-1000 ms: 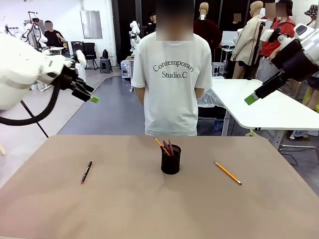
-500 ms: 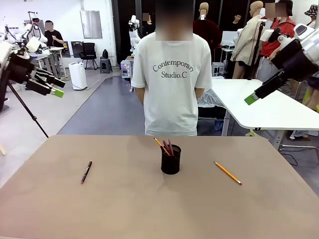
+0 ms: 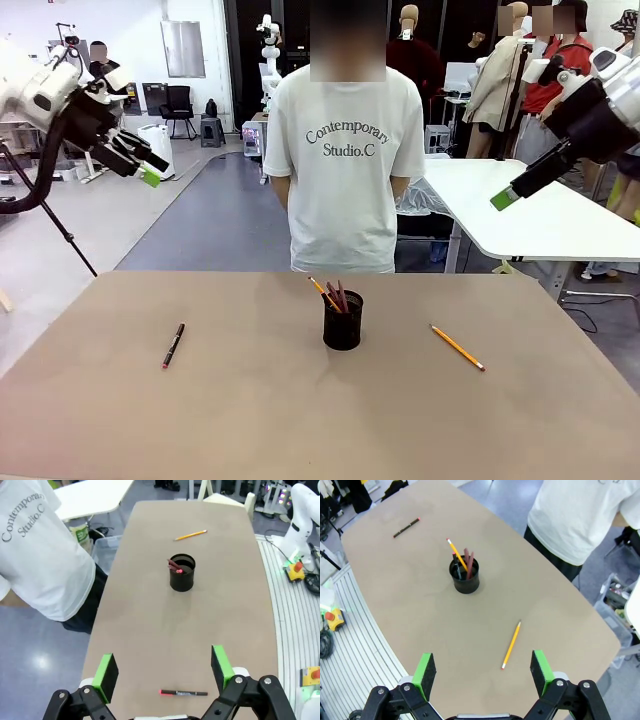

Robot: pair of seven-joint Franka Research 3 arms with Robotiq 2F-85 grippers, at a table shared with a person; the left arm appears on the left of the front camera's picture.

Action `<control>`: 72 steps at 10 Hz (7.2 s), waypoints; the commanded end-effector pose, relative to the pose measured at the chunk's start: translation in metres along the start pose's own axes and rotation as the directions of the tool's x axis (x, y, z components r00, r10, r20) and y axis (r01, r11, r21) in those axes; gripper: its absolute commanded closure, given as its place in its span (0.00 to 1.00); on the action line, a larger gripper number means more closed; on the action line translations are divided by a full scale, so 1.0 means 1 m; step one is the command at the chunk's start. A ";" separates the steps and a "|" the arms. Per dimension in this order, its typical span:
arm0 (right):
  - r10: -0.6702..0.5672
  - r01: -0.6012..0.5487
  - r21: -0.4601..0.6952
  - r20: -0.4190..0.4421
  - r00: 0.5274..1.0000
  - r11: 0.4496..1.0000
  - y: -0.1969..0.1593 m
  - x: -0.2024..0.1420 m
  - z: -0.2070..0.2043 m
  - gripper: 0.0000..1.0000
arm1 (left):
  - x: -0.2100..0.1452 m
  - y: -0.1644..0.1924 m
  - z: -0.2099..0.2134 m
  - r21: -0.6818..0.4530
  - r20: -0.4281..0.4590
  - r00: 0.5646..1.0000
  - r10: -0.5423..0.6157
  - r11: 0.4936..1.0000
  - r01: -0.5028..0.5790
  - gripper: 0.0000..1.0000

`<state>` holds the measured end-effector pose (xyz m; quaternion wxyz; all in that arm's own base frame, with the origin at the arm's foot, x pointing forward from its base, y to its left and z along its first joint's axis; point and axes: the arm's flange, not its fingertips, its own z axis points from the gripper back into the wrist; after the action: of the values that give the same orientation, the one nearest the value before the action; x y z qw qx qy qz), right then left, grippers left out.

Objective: Place the pens into the pen holder.
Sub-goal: Pick up a writing instrument from the table and place it into the Pen holder.

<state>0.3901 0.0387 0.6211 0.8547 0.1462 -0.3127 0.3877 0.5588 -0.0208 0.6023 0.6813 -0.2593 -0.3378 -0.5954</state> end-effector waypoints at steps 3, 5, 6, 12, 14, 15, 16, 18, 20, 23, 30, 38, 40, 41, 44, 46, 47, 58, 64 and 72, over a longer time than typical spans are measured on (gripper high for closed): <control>-0.004 0.004 0.011 0.010 1.000 1.000 0.000 0.001 0.000 0.00 | -0.006 0.003 0.000 -0.003 -0.001 1.000 0.009 1.000 -0.009 0.03; -0.004 0.004 0.011 0.010 1.000 1.000 0.000 0.001 0.000 0.00 | -0.006 0.003 0.000 -0.003 -0.001 1.000 0.009 1.000 -0.009 0.03; -0.004 0.004 0.011 0.010 1.000 1.000 0.000 0.001 0.000 0.00 | -0.006 0.003 0.000 -0.003 -0.001 1.000 0.009 1.000 -0.009 0.03; -0.004 0.004 0.011 0.010 1.000 1.000 0.000 0.001 0.000 0.00 | -0.006 0.003 0.000 -0.003 -0.001 1.000 0.009 1.000 -0.009 0.03; -0.004 0.004 0.011 0.010 1.000 1.000 0.000 0.001 0.000 0.00 | -0.006 0.003 0.000 -0.003 -0.001 1.000 0.009 1.000 -0.009 0.03; -0.004 0.004 0.011 0.010 1.000 1.000 0.000 0.001 0.000 0.00 | -0.006 0.003 0.000 -0.003 -0.001 1.000 0.009 1.000 -0.009 0.03; -0.004 0.004 0.011 0.010 1.000 1.000 0.000 0.001 0.000 0.00 | -0.006 0.003 0.000 -0.003 -0.001 1.000 0.009 1.000 -0.009 0.03; -0.007 0.010 0.026 -0.112 0.994 1.000 0.005 0.009 -0.015 0.00 | -0.006 0.003 0.000 -0.003 -0.001 1.000 0.009 1.000 -0.009 0.03; -0.021 0.008 -0.041 -0.313 0.950 0.999 0.008 0.015 -0.060 0.00 | -0.006 0.003 0.000 -0.003 -0.001 1.000 0.009 1.000 -0.009 0.03; 0.006 -0.054 -0.093 -0.456 0.890 0.994 0.005 -0.009 -0.123 0.00 | -0.006 0.003 0.000 -0.003 -0.001 1.000 0.009 1.000 -0.009 0.03; -0.076 -0.028 -0.239 -0.415 0.906 0.971 0.015 -0.072 -0.168 0.00 | -0.006 0.003 0.000 -0.003 -0.001 1.000 0.009 1.000 -0.009 0.03; -0.156 0.036 -0.227 -0.534 0.831 0.973 -0.011 -0.069 -0.248 0.00 | -0.006 0.003 0.000 -0.003 -0.001 1.000 0.009 1.000 -0.009 0.03; -0.194 0.058 -0.256 -0.549 0.813 0.965 -0.026 -0.070 -0.282 0.00 | -0.006 0.003 0.000 -0.003 -0.001 1.000 0.009 1.000 -0.009 0.03; -0.208 0.054 -0.280 -0.559 0.802 0.959 -0.028 -0.074 -0.295 0.00 | -0.006 0.003 0.000 -0.003 -0.001 1.000 0.009 1.000 -0.009 0.03; -0.254 0.083 -0.324 -0.533 0.807 0.942 -0.047 -0.076 -0.326 0.00 | -0.006 0.003 0.000 -0.003 -0.001 1.000 0.009 1.000 -0.009 0.03; -0.277 0.138 -0.285 -0.535 0.798 0.949 -0.059 -0.075 -0.335 0.00 | -0.006 0.003 0.000 -0.003 -0.001 1.000 0.009 1.000 -0.009 0.03; -0.274 0.149 -0.265 -0.542 0.795 0.953 -0.066 -0.072 -0.339 0.00 | -0.006 0.003 0.000 -0.003 -0.001 1.000 0.009 1.000 -0.009 0.03; -0.274 0.186 -0.208 -0.578 0.768 0.960 -0.101 -0.071 -0.371 0.00 | -0.006 0.003 0.000 -0.003 -0.001 1.000 0.009 1.000 -0.009 0.03; -0.215 0.177 -0.122 -0.585 0.782 0.977 -0.112 -0.071 -0.378 0.39 | -0.006 0.003 0.000 -0.003 -0.001 1.000 0.009 1.000 -0.009 0.03; -0.226 0.188 -0.127 -0.618 0.753 0.974 -0.105 -0.069 -0.373 1.00 | -0.006 0.003 0.000 -0.003 -0.001 1.000 0.009 1.000 -0.009 0.03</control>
<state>0.5951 0.1133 0.2984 0.9523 0.0076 -0.0148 0.3048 0.5624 -0.0161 0.5953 0.6839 -0.2616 -0.3340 -0.5935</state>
